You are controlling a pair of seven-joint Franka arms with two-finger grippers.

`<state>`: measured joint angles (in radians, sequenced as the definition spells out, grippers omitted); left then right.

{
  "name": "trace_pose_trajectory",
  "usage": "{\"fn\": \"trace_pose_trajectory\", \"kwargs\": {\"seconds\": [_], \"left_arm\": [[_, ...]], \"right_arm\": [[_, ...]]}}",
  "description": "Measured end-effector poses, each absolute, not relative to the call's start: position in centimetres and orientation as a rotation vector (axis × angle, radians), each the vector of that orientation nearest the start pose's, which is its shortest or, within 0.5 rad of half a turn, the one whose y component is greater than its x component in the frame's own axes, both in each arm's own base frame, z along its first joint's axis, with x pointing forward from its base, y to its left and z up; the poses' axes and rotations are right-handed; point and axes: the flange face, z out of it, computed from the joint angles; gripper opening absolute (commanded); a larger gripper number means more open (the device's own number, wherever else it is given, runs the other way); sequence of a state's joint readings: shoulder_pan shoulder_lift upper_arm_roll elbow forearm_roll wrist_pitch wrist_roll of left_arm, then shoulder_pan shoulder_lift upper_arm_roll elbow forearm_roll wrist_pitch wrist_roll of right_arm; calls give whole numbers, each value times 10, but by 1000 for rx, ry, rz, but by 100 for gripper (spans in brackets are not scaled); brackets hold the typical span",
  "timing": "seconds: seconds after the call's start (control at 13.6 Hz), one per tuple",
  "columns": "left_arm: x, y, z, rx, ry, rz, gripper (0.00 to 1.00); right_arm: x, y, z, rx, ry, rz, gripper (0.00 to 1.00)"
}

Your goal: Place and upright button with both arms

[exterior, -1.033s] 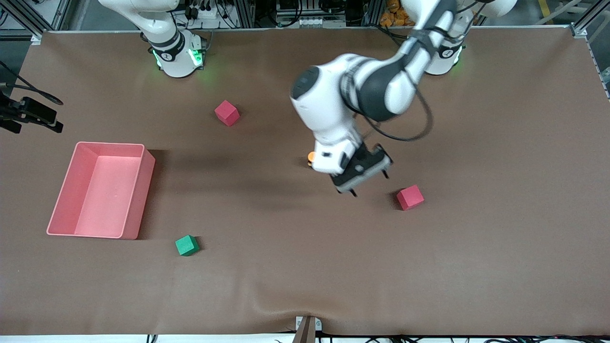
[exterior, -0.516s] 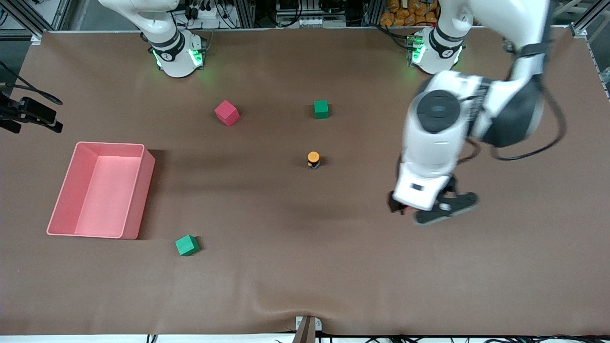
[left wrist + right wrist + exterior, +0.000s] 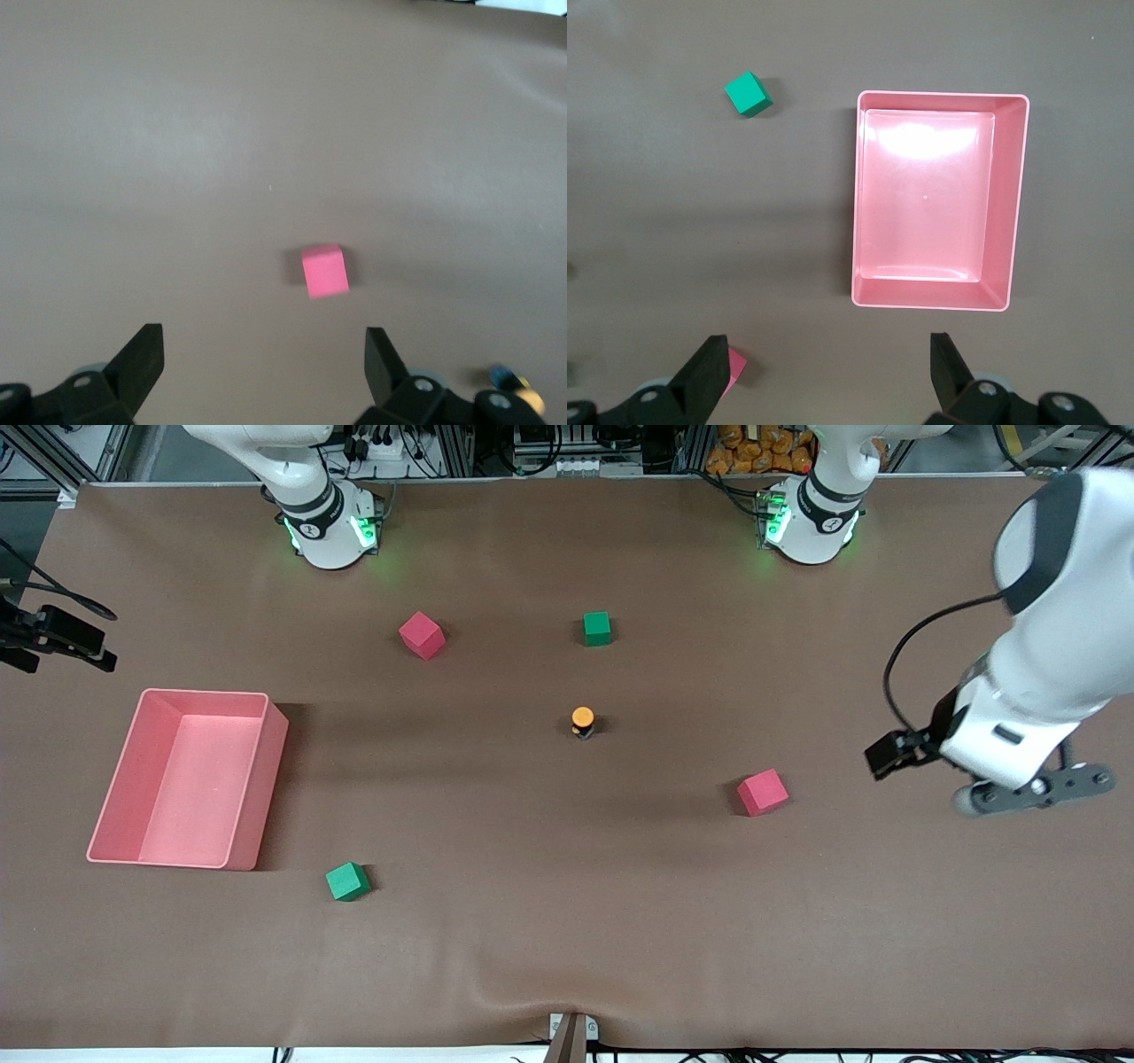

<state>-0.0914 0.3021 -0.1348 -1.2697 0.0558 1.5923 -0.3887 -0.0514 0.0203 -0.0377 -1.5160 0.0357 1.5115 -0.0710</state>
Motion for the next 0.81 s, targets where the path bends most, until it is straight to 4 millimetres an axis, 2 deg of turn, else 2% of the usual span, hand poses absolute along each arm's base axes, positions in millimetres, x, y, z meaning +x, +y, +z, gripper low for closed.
{"fn": "trace_pose_trajectory", "kwargs": {"seconds": [0.3,0.52,0.66,0.81], "left_arm": [[583,-88,629,-3177,-230,41,100],[545,-48,642,-3175,-174,73,100],[542,-11,637,-3181,-128,89,100],[543,10,635,-3180,-105,94,100]], "right_arm": [[553,-45,634,-3105,25,34,100],[553,-45,634,-3105,25,34,100],[553,-45,634,-3105,26,34,100],[553,-45,634,-3105,26,34,100]]}}
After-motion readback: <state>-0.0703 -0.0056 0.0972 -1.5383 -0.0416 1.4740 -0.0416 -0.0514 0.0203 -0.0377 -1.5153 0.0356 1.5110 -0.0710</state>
